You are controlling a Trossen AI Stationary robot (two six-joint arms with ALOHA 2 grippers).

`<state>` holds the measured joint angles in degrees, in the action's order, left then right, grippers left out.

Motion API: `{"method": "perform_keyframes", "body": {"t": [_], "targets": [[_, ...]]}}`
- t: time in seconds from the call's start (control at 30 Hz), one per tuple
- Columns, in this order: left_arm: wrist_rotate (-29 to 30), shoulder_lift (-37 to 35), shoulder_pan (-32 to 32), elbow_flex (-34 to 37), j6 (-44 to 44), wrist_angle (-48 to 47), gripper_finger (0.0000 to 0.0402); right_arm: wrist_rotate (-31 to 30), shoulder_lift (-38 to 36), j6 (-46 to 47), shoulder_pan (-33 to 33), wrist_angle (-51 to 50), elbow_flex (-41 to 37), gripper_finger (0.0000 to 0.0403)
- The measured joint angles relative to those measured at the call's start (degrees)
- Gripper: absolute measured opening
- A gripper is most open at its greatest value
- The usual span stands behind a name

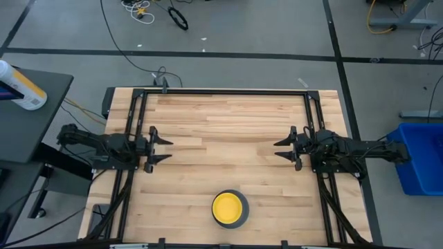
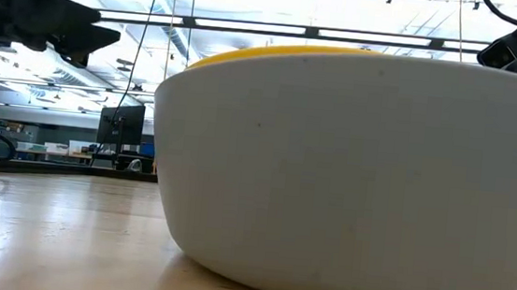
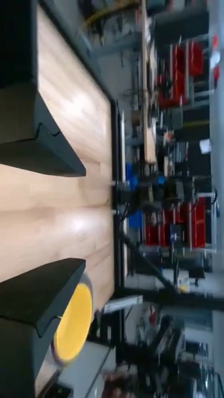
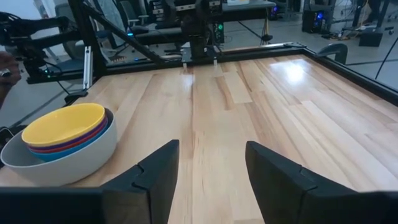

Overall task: Nest bowls inside each other
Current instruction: Return to Home Position

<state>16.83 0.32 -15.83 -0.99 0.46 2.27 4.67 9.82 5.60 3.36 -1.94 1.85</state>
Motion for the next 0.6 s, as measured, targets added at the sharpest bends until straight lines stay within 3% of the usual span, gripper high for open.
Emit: {"method": "perform_keyframes", "body": {"t": [0.17,0.6], "targets": [[7.79,0.0,0.03,-0.07,1.68,0.37,0.0233,0.0,0.42,-0.02,-0.01,-0.05,-0.01,0.0196],[7.38,0.04,0.01,-0.07,1.71,0.15,0.0233,0.89,-0.21,0.07,0.0,2.21,0.0,0.0193]]}}
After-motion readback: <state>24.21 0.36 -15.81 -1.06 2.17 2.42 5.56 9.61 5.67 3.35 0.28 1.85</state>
